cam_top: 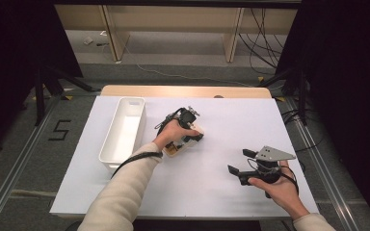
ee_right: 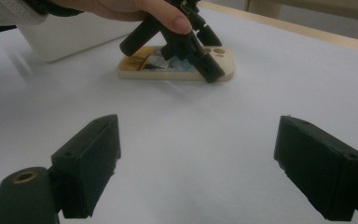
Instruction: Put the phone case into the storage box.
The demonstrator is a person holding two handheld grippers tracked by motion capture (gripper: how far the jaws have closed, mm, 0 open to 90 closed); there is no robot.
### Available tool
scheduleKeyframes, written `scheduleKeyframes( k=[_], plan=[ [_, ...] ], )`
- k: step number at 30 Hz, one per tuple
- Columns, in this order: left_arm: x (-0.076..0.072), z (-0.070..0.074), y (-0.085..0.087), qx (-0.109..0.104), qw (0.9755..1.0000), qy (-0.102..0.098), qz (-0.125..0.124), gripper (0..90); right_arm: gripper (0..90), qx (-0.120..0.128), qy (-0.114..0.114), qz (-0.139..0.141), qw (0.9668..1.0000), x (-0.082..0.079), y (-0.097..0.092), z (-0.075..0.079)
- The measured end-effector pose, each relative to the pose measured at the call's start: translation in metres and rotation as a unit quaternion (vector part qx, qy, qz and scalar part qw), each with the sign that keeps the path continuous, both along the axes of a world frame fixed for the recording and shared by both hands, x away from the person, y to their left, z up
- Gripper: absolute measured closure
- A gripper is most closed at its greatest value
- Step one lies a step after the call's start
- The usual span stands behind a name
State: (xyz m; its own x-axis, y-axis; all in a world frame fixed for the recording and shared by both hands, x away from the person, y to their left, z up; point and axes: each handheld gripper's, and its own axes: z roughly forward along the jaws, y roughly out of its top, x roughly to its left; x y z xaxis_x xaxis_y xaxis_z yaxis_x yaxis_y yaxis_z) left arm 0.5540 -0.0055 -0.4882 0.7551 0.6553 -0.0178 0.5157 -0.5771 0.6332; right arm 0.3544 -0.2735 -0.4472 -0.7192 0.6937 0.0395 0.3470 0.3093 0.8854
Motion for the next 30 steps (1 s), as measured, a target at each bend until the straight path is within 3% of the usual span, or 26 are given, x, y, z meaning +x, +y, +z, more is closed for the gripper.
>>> scheduleKeyframes(
  k=[18,23,25,27,30],
  plan=[
    [-0.001,0.003,-0.002,0.003,0.9999,0.005,0.014,10.8,15.3,0.002,0.001,-0.002,1.0000,0.000,-0.002,0.000],
    [-0.003,0.010,-0.002,-0.018,0.9995,0.006,0.024,10.8,15.3,0.002,0.002,-0.002,1.0000,0.000,-0.001,0.000],
    [-0.004,0.014,-0.002,-0.020,0.9992,-0.006,0.034,10.8,15.3,0.002,0.002,-0.002,1.0000,0.000,-0.001,0.000],
    [-0.007,0.020,-0.002,-0.040,0.9981,-0.007,0.046,10.8,15.3,0.001,0.002,-0.003,1.0000,0.000,-0.001,0.000],
    [-0.009,0.024,-0.002,-0.053,0.9968,-0.011,0.058,10.8,15.3,0.001,0.002,-0.002,1.0000,0.000,-0.001,0.000]
  ],
)
